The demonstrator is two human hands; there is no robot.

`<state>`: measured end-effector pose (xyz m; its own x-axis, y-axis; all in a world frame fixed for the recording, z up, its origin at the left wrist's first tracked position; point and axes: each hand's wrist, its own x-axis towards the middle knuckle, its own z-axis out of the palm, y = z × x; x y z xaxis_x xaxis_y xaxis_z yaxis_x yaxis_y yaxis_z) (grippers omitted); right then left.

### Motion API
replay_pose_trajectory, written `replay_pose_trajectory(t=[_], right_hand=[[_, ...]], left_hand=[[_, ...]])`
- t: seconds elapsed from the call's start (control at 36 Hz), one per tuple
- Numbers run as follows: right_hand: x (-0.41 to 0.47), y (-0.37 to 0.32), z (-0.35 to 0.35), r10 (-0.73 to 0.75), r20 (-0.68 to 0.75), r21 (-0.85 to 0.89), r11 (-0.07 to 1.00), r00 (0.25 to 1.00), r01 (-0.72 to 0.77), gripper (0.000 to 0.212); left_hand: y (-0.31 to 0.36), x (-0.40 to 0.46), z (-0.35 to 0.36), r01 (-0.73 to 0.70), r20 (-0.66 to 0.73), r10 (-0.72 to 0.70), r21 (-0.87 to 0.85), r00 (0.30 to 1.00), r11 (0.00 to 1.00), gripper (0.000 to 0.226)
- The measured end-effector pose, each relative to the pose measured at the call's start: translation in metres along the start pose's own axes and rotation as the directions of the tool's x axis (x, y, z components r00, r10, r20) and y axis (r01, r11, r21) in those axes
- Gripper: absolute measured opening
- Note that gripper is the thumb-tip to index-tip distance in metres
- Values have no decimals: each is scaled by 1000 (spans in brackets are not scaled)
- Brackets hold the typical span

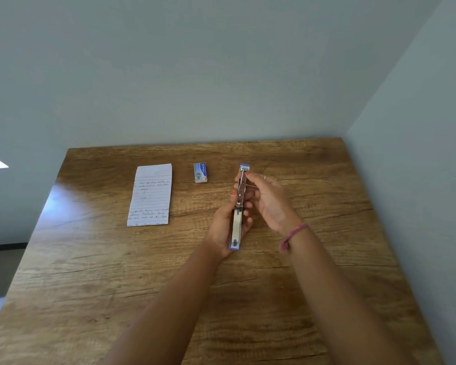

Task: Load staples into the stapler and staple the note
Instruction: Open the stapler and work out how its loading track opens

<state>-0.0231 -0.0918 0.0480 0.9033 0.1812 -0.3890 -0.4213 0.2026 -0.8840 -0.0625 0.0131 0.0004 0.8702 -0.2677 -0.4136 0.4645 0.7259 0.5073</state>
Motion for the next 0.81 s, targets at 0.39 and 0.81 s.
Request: replay_pose_trajectory(t=[0.39,0.81], right_hand=[[11,-8,2,90,-81,-90,991,993,-97,27],[8,-7,1,120,-138,-41,991,983,-126,20]], left_hand=[[-2,0,-1,-105,16,105,25,994,994,22],[-1,-2,-1,-116,2,116,-12,993,993,35]])
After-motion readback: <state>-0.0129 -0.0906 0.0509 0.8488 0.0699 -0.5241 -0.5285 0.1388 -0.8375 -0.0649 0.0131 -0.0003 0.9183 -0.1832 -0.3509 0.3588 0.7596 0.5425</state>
